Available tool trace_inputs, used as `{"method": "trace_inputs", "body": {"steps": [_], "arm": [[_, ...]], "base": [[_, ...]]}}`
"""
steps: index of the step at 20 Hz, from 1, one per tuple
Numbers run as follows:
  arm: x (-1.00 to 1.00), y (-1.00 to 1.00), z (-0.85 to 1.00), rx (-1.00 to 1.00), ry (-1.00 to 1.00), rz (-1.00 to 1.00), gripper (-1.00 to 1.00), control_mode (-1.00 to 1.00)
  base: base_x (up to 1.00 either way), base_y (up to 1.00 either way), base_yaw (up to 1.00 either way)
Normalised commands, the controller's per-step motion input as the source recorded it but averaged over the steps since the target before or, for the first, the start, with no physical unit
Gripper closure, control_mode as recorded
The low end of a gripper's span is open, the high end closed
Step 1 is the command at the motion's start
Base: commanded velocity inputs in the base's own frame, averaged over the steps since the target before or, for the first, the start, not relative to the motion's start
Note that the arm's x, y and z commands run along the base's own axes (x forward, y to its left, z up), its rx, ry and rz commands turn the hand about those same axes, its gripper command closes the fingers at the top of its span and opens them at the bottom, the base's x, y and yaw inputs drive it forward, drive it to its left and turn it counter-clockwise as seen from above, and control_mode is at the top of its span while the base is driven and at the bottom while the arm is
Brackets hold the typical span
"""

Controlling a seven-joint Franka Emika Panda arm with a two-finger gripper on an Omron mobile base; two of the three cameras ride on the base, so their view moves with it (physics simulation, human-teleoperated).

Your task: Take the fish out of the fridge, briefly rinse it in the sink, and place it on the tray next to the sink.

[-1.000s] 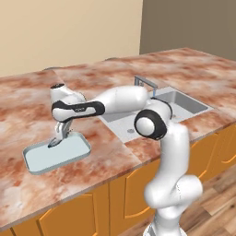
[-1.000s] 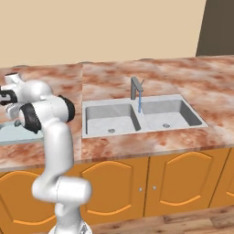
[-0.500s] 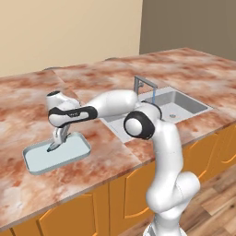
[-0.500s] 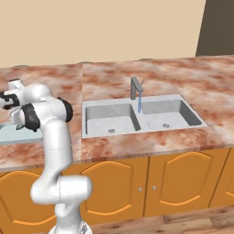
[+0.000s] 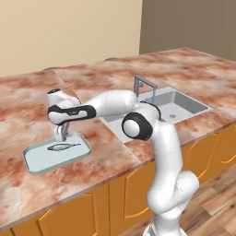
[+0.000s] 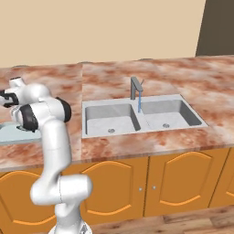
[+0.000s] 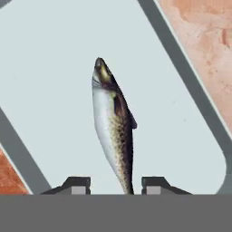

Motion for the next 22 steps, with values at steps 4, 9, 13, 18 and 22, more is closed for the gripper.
{"method": "trace_inputs", "body": {"steps": [4, 9, 13, 18, 22], "arm": [[-0.28, -0.21, 0.69, 0.07, -0.21, 0.00, -1.00, -1.00], [-0.86, -0.79, 0.88, 0.16, -0.40, 0.00, -1.00, -1.00], [-1.00, -1.00, 0.49, 0.22, -0.38, 0.00, -1.00, -1.00], [-1.00, -1.00, 0.09, 0.30, -0.20, 0.00, -1.00, -1.00], [-1.00, -1.00, -0.23, 0.29, -0.04, -0.03, -1.00, -1.00]], "base": [[0.00, 0.00, 0.00], [0.00, 0.00, 0.00], [0.00, 0.00, 0.00], [0.00, 0.00, 0.00], [0.00, 0.00, 0.00]]}}
